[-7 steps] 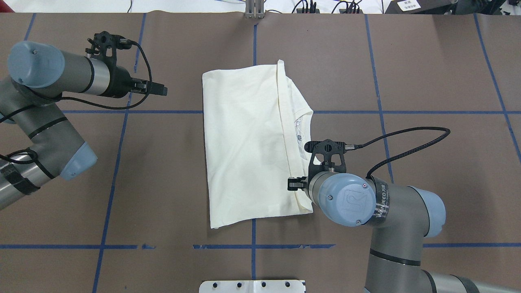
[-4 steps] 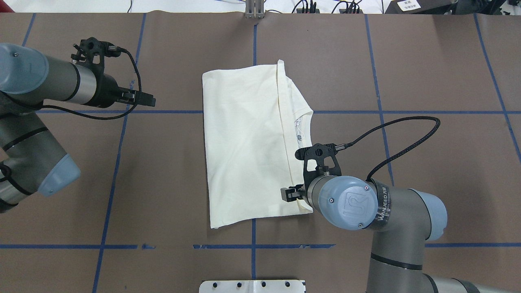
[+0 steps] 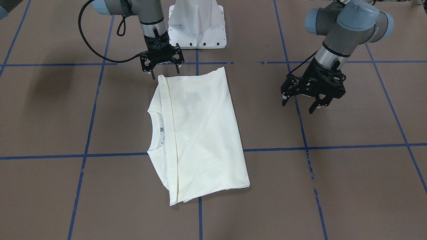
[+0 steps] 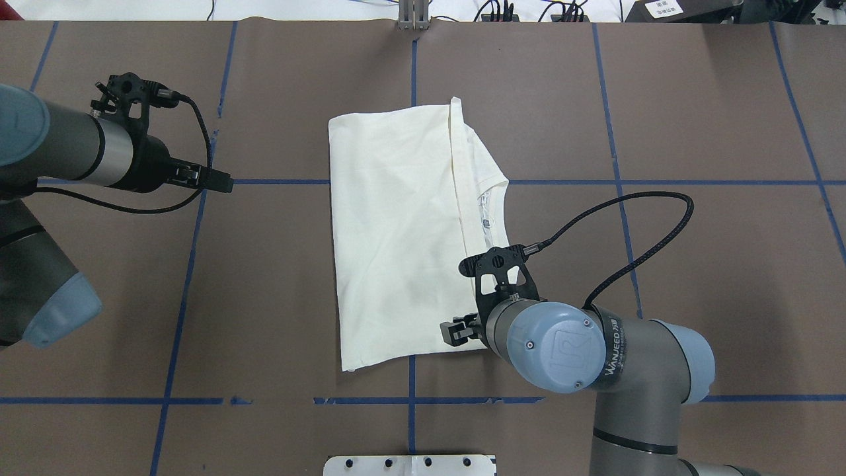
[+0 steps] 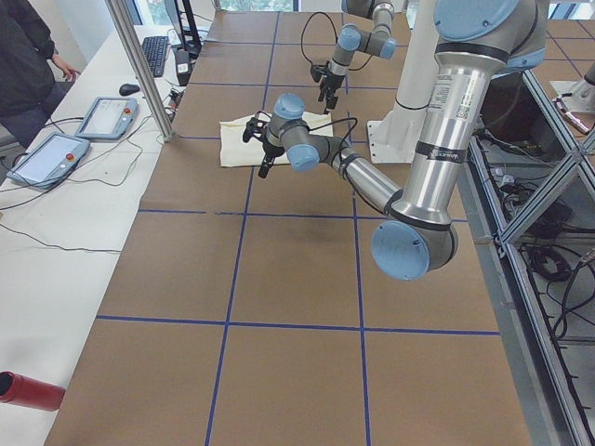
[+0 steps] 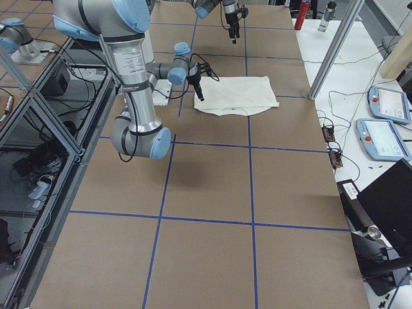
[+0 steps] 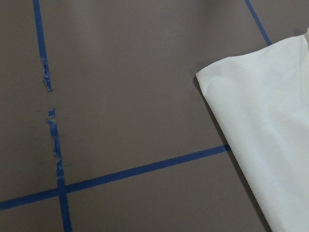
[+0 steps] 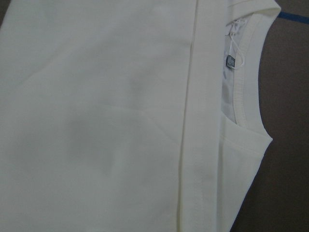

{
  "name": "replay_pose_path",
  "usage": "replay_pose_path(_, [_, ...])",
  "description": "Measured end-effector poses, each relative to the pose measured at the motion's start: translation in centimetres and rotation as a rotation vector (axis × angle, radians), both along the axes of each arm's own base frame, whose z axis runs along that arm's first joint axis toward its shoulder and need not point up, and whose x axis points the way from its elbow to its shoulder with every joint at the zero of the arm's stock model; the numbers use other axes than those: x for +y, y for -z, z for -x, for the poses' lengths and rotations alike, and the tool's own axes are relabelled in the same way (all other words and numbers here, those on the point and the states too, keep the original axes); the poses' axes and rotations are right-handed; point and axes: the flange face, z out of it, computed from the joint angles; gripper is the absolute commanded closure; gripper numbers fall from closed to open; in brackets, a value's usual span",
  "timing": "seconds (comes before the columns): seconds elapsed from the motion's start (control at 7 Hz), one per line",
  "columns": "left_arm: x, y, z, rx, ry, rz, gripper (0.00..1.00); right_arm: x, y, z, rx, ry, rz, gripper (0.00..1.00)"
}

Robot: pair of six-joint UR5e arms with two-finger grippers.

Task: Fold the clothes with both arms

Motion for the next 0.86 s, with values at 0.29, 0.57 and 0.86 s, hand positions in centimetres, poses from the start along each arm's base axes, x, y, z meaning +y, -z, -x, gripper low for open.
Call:
replay_pose_path(0.29, [0.0, 0.0, 0.0, -0.001, 0.000, 0.000, 0.00, -0.5, 2.1, 0.2, -0.010, 0.022, -0.076, 0.01])
replay_pose_path(0.57, [0.0, 0.0, 0.0, -0.001, 0.002, 0.001, 0.00, -0.8, 3.4, 0.3, 0.029, 0.086, -0.218, 0.01])
replay_pose_path(0.86, [0.1, 0.0, 0.0, 0.000, 0.002, 0.002, 0.00, 0.2, 2.9, 1.1, 0.063, 0.135, -0.253, 0.01])
